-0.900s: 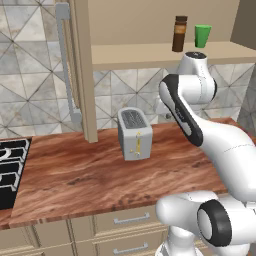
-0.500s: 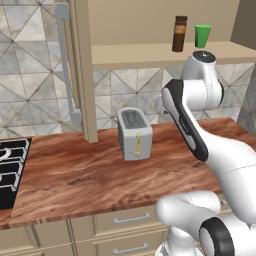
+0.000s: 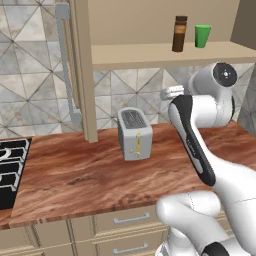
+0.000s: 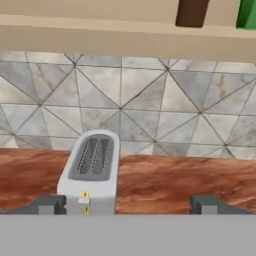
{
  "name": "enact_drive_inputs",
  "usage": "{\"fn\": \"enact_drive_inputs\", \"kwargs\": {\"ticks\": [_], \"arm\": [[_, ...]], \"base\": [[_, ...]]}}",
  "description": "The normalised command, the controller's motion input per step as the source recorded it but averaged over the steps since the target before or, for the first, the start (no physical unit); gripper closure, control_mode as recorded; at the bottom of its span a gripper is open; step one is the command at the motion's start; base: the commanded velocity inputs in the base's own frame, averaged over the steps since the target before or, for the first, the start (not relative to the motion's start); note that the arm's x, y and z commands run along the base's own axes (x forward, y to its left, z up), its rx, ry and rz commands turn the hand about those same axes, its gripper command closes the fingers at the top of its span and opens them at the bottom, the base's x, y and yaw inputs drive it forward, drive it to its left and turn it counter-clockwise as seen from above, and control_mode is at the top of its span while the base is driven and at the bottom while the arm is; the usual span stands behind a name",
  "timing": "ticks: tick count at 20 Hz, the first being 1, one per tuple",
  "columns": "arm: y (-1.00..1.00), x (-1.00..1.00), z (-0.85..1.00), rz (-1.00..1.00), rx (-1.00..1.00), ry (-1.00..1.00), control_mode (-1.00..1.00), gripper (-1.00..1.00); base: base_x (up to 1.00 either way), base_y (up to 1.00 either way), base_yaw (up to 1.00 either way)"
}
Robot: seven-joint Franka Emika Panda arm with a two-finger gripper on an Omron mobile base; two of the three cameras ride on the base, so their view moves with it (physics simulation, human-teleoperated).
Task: Take the cinnamon bottle from the cabinet and place it on the dining table, next to the plate with the cupcake. Then take the chocolate from the dining counter and place it on the cupcake plate.
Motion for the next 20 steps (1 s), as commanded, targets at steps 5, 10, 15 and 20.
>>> {"fn": "enact_drive_inputs", "kwargs": {"ticks": [5, 10, 15, 20], "arm": [[-0.14, 0.17, 0.71, -0.08, 0.06, -0.11, -1.0, -1.0], [-0.2, 0.14, 0.73, -0.1, 0.11, 0.0, -1.0, -1.0], [-0.24, 0.11, 0.63, -0.01, 0.12, 0.0, -1.0, -1.0], [-0.33, 0.24, 0.34, 0.0, 0.01, 0.02, -1.0, -1.0]], "base": [[0.0, 0.0, 0.0], [0.0, 0.0, 0.0], [0.0, 0.0, 0.0], [0.0, 0.0, 0.0]]}}
